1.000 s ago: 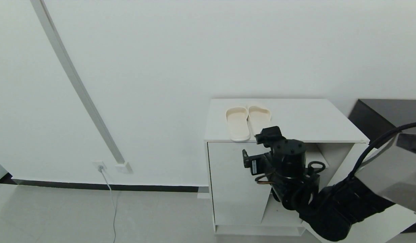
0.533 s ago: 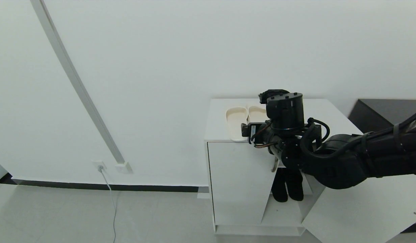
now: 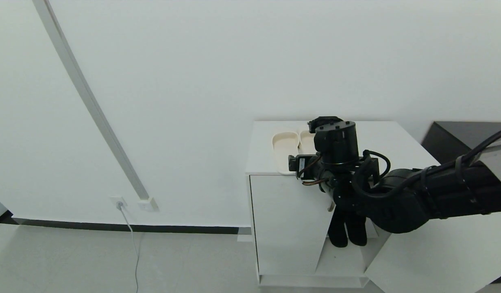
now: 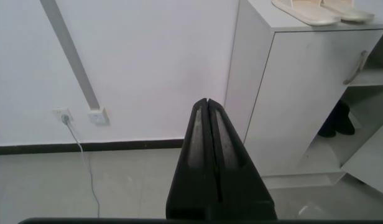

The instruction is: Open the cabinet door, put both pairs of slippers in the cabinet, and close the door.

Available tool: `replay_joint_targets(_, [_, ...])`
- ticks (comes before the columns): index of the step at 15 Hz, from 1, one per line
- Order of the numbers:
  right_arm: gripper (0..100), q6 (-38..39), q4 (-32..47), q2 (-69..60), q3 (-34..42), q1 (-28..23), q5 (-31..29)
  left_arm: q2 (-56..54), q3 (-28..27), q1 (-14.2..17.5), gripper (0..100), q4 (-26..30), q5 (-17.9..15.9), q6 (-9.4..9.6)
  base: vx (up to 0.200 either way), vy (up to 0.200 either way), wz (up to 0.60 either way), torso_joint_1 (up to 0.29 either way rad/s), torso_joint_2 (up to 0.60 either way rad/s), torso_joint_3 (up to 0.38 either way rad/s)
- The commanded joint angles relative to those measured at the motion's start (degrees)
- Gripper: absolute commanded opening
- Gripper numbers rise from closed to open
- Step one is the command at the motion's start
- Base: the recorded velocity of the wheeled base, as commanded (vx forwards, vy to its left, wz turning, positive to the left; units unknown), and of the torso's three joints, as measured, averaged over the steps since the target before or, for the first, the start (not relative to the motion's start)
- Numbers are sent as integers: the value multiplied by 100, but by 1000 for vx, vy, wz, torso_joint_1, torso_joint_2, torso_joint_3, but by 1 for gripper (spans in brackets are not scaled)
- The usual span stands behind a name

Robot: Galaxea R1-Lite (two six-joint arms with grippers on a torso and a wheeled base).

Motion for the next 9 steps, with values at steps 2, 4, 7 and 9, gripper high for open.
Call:
replay_joint_targets(2, [100, 5, -71, 138, 48, 8, -3, -1, 1, 1, 0, -1, 2, 1, 200, 0, 0, -10, 2, 7])
replay_joint_targets(4, [100, -30, -361, 270, 136, 8, -3, -1, 1, 1, 0, -1, -7, 1, 200, 0, 0, 5, 12, -2])
replay_joint_targets(7, [100, -38, -502, 481, 154, 8, 23, -1, 1, 1, 0, -1, -7, 1, 200, 0, 0, 4, 1, 4])
replay_joint_targets(9, [100, -47, -660, 675, 145, -1, 32, -1, 1, 1, 0, -1, 2, 1, 200, 0, 0, 5, 2, 5])
